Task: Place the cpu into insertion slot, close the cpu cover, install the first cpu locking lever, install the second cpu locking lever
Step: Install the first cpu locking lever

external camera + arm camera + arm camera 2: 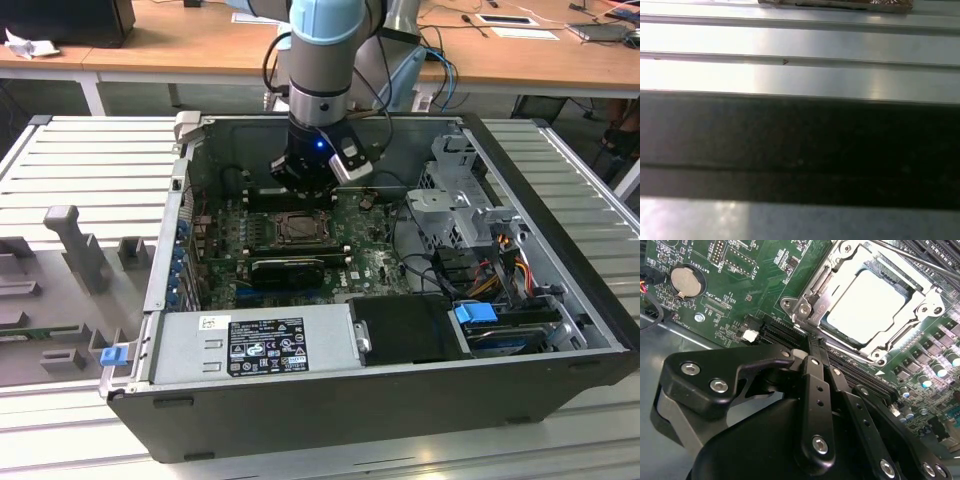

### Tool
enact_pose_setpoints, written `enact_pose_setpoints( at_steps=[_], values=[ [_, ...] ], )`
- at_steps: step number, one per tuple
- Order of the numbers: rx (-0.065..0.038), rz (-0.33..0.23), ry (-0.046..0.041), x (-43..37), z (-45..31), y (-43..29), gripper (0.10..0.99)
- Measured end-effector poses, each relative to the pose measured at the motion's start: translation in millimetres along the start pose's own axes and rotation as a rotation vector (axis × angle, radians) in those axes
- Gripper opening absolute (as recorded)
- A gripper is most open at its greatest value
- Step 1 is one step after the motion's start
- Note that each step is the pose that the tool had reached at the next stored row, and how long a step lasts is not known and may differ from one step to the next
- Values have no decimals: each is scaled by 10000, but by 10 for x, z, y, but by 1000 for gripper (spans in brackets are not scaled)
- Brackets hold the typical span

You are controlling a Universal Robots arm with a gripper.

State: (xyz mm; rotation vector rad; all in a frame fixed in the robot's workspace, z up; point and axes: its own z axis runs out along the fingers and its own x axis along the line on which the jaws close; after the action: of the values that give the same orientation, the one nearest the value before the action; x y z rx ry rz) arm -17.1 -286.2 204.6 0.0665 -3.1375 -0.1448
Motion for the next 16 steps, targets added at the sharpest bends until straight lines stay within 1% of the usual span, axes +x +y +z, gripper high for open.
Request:
enact_pose_setpoints(
  at_steps=[7, 12, 14, 15, 16],
  values=[
    [86, -1, 3, -3, 11, -1, 106],
    [92, 1, 5, -3, 38, -4, 106],
    [80, 0, 7, -3, 39, -6, 106],
    [54, 1, 4, -3, 40, -5, 106],
    [-11, -1, -2, -4, 41, -5, 106]
  ],
)
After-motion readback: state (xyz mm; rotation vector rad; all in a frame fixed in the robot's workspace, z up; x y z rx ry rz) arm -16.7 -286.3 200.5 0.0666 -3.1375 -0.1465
